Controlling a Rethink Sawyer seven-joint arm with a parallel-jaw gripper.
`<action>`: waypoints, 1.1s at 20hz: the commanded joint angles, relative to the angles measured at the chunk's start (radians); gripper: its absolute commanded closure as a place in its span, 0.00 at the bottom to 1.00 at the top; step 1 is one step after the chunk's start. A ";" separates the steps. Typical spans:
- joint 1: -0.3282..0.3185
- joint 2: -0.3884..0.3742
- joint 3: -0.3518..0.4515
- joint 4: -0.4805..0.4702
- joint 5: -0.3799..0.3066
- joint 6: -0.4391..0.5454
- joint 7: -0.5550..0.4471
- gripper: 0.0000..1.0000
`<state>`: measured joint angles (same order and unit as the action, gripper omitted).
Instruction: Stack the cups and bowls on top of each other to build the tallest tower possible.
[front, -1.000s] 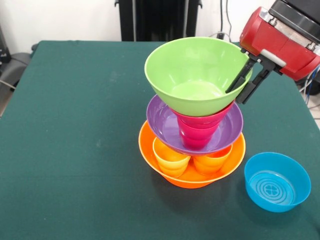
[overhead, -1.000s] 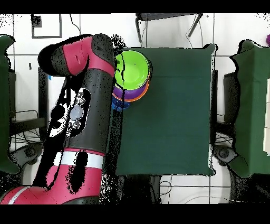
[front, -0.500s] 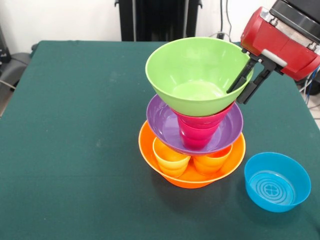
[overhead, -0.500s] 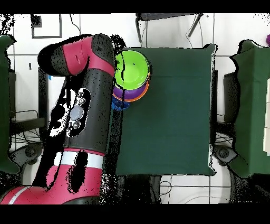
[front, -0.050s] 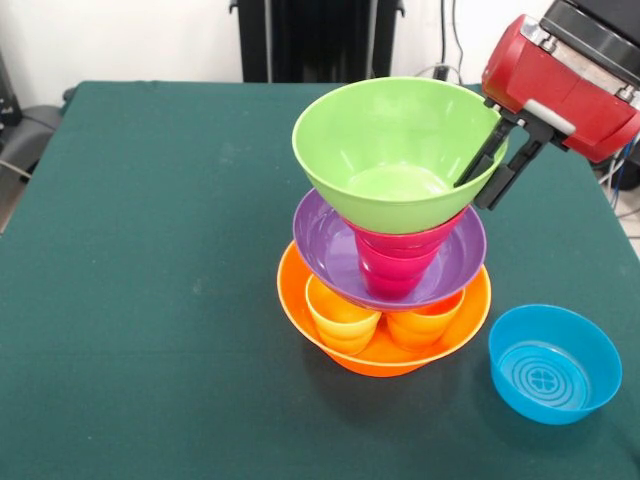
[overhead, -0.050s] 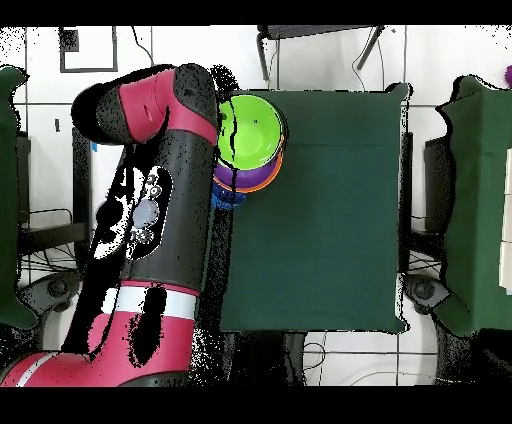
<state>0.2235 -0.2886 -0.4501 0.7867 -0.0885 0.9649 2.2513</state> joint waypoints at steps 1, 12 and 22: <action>-0.006 -0.005 0.057 0.114 0.001 -0.065 0.145 1.00; 0.000 0.000 0.052 0.110 0.003 -0.070 0.153 1.00; 0.001 -0.002 0.046 0.114 -0.010 -0.088 0.140 0.00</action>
<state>0.2235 -0.2885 -0.4515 0.7936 -0.0861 0.9406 2.2513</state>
